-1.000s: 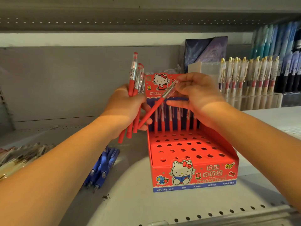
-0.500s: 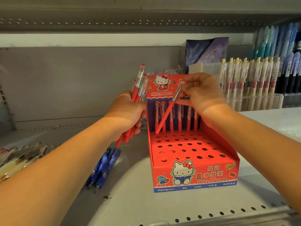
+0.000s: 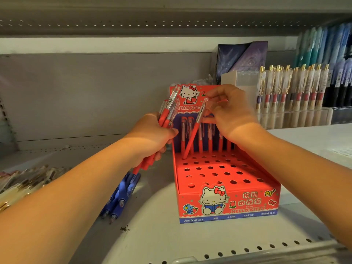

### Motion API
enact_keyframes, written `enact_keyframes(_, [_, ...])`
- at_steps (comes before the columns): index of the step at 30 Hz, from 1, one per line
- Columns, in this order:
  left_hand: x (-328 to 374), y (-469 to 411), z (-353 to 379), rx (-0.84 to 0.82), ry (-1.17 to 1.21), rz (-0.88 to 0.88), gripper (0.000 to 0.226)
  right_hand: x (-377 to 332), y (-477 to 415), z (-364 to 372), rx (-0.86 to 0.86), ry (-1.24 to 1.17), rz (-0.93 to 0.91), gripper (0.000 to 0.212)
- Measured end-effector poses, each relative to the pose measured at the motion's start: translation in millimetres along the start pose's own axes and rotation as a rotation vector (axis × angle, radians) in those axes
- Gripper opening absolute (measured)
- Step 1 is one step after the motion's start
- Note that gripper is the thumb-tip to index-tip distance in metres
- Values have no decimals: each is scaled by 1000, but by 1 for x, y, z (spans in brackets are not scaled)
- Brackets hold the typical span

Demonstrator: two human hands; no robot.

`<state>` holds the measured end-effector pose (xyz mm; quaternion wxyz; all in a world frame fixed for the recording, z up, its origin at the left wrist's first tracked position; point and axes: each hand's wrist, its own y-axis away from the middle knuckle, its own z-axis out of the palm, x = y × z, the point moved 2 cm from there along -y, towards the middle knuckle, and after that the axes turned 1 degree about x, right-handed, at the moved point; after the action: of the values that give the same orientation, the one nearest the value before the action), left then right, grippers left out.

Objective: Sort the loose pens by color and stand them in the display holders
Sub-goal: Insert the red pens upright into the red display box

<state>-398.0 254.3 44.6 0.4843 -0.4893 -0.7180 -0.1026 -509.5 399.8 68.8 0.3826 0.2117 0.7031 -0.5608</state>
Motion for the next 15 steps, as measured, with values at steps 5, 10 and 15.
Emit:
enact_keyframes(5, [-1, -1, 0, 1, -51, 7, 18, 5, 6, 6, -136, 26, -14, 37])
enact_keyframes(10, [-1, -1, 1, -4, -56, 15, 13, 4, 13, 10, -290, 192, -115, 50])
enact_keyframes(15, [1, 0, 1, -39, 58, 13, 11, -1, 19, 9, -351, 286, -190, 43])
